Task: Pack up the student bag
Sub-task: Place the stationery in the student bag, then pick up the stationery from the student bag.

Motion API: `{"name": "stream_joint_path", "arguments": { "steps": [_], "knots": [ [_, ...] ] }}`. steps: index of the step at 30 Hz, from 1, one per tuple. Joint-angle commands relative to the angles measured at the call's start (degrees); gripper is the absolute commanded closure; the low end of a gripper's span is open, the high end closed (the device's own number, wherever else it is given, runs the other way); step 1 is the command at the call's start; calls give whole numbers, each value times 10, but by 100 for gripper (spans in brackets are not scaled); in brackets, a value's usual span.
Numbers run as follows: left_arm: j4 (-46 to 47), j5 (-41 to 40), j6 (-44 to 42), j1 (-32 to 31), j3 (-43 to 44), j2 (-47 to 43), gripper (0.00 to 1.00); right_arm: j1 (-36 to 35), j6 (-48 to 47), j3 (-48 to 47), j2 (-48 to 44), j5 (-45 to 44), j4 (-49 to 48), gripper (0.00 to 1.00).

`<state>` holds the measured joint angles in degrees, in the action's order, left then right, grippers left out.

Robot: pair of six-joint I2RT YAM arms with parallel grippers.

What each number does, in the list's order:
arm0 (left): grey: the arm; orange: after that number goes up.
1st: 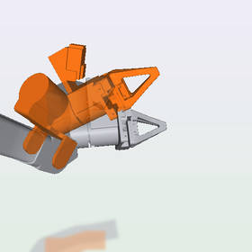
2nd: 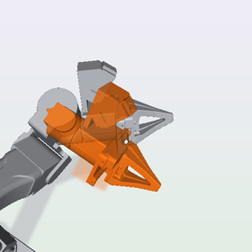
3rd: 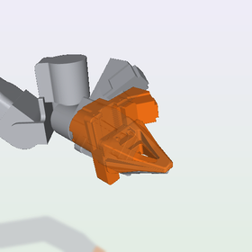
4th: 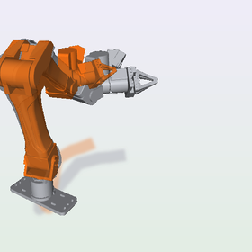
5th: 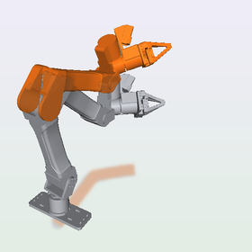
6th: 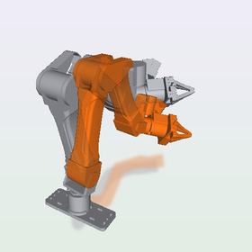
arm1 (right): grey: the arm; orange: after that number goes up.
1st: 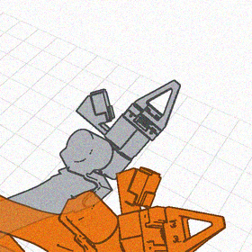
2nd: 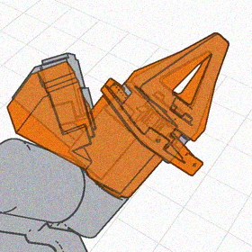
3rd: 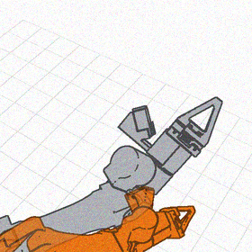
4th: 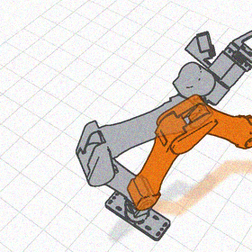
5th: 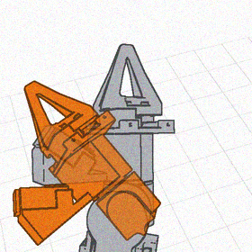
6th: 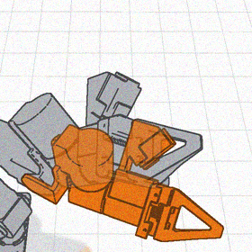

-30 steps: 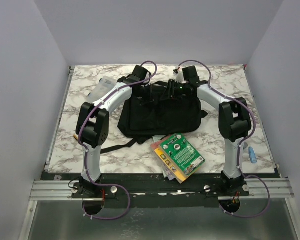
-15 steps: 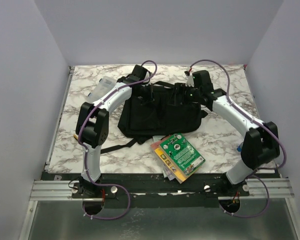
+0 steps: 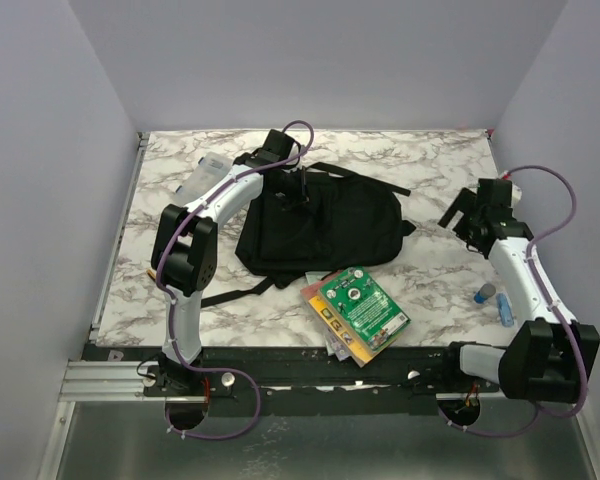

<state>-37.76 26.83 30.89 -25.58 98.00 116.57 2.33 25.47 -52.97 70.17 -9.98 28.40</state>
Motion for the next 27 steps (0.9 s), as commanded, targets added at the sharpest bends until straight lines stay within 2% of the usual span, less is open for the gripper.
{"name": "stream_joint_path", "arguments": {
  "steps": [1,6,9,14,19,27],
  "knots": [
    [0,45,9,-3,6,-17,100,94,70,21,-17,-85,46,3],
    [0,62,16,-2,7,-12,100,214,120,73,-49,-61,53,0],
    [1,70,19,-3,8,-7,100,241,136,98,-68,-54,57,0],
    [2,70,20,-3,7,-8,100,253,167,100,-60,-39,80,0],
    [2,70,20,-4,6,-9,100,253,223,83,-12,-75,175,0],
    [5,62,16,-9,3,-16,100,252,200,98,-21,-26,151,2]
  ]
}}
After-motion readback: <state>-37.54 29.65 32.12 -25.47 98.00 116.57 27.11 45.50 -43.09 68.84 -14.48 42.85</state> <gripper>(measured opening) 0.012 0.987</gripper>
